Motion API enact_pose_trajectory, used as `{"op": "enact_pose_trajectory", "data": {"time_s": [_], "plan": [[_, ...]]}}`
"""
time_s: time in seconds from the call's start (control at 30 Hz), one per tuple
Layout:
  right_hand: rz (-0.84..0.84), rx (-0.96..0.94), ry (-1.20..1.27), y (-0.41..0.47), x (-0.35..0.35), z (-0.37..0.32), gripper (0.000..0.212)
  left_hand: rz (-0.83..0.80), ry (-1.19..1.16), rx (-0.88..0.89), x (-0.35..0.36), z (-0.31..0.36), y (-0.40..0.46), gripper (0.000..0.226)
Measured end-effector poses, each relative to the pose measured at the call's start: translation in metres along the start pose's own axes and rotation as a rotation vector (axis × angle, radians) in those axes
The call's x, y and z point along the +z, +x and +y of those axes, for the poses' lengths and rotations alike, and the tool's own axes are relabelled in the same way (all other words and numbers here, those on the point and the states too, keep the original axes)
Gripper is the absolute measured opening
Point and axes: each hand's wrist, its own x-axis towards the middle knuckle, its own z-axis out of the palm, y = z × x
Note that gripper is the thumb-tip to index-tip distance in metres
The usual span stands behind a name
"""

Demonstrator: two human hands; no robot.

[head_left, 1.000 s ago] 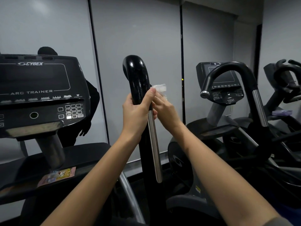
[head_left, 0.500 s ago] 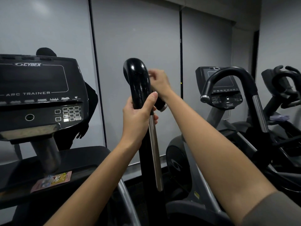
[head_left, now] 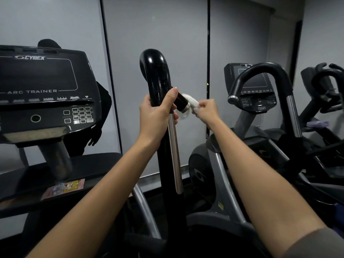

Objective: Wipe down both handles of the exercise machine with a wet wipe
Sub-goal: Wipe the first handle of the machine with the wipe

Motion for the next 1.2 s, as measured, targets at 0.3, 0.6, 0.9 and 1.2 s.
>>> {"op": "enact_pose_trajectory", "data": {"time_s": [0.3, 0.6, 0.9, 1.2], "plan": [[-0.238, 0.642, 1.287, -0.060, 0.056, -0.012, 0.031, 0.035, 0.013, 0.004, -0.001, -0.001, 0.000, 0.021], [-0.129, 0.640, 1.278, -0.053, 0.021, -0.035, 0.035, 0.030, -0.001, 0.003, 0.000, 0.000, 0.000, 0.021], [0.036, 0.277, 0.255, -0.051, -0.010, -0.048, 0.026, 0.000, 0.008, -0.002, 0.000, -0.001, -0.001, 0.019], [-0.012, 0.305, 0.629, -0.056, 0.037, -0.028, 0.021, 0.001, 0.008, 0.005, 0.000, 0.000, -0.001, 0.020]]}}
